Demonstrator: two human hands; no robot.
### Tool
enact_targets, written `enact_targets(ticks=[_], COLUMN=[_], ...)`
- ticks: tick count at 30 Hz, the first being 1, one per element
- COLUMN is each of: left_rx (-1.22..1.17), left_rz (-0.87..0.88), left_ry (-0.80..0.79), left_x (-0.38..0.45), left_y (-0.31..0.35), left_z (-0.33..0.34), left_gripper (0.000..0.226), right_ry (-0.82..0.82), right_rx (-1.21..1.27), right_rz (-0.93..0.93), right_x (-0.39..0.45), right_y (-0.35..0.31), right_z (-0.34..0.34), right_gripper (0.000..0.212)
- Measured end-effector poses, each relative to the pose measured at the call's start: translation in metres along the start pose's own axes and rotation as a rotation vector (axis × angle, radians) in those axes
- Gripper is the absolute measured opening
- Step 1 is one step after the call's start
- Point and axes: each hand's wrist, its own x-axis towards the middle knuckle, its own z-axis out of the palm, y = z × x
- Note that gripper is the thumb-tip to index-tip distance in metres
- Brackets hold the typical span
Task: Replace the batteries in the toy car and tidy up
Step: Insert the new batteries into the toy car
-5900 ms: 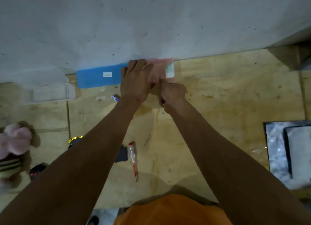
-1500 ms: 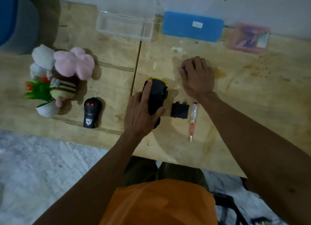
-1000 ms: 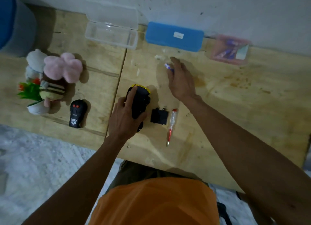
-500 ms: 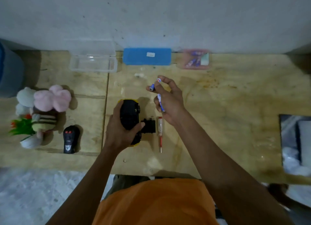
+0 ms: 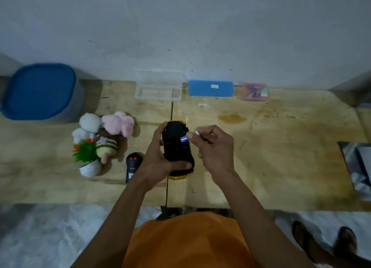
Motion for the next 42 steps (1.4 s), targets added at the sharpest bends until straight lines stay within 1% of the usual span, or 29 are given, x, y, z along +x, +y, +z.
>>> enact_targets(ticks=[3, 9, 11, 14, 16, 18, 20, 24, 27, 29, 30, 31, 33, 35, 38, 40, 42], left_rx=[-0.015, -0.079, -0.090, -0.107, -0.120, -0.127, -0.120, -0.095, -0.105, -0.111, -0.108, -0.109, -0.132, -0.144, -0.140, -0.145, -0.137], left_rz=[0.046, 0.109, 0.120, 0.118, 0.107, 0.094, 0.071, 0.059, 0.045, 0.035, 0.026, 0.013, -0.013, -0.014, 0.000, -0.010, -0.020], left_ry=[-0.044, -0.083, -0.104, -0.125, -0.124, -0.129, -0.139, -0.163, -0.158, -0.149, -0.141, -0.128, -0.091, -0.062, -0.046, -0.030, -0.009], left_x=[-0.016, -0.033, -0.033, -0.035, -0.038, -0.043, -0.047, -0.054, -0.058, -0.061, -0.062, -0.064, -0.067, -0.067, -0.064, -0.064, -0.065], left_y=[0.005, 0.016, 0.021, 0.027, 0.027, 0.023, 0.017, 0.016, 0.013, 0.009, 0.006, 0.002, -0.005, -0.009, -0.010, -0.009, -0.008], left_z=[-0.021, -0.030, -0.028, -0.027, -0.029, -0.032, -0.034, -0.039, -0.045, -0.049, -0.051, -0.053, -0.059, -0.063, -0.063, -0.062, -0.061], left_gripper=[0.117, 0.119, 0.120, 0.121, 0.121, 0.123, 0.123, 0.123, 0.120, 0.119, 0.120, 0.120, 0.121, 0.122, 0.123, 0.122, 0.122], right_ry=[0.017, 0.201, 0.188, 0.176, 0.188, 0.169, 0.143, 0.140, 0.134, 0.155, 0.165, 0.166, 0.137, 0.117, 0.114, 0.120, 0.100], right_rx=[-0.143, -0.393, -0.451, -0.480, -0.421, -0.321, -0.272, -0.306, -0.359, -0.356, -0.308, -0.215, 0.060, 0.285, 0.488, 0.601, 0.688], right_rz=[-0.147, -0.347, -0.408, -0.408, -0.356, -0.262, -0.191, -0.147, -0.100, -0.011, 0.083, 0.216, 0.506, 0.676, 0.773, 0.779, 0.751], right_x=[-0.017, -0.038, -0.042, -0.045, -0.046, -0.049, -0.053, -0.060, -0.063, -0.068, -0.071, -0.074, -0.077, -0.075, -0.069, -0.069, -0.072], right_y=[0.008, 0.007, 0.004, -0.001, -0.002, 0.000, 0.004, 0.008, 0.010, 0.014, 0.015, 0.016, 0.016, 0.014, 0.013, 0.010, 0.004], right_z=[0.025, 0.038, 0.036, 0.034, 0.036, 0.038, 0.039, 0.042, 0.047, 0.048, 0.047, 0.045, 0.041, 0.037, 0.034, 0.035, 0.036], right_gripper=[0.019, 0.014, 0.012, 0.014, 0.014, 0.016, 0.017, 0.021, 0.031, 0.041, 0.046, 0.050, 0.047, 0.041, 0.034, 0.023, 0.021])
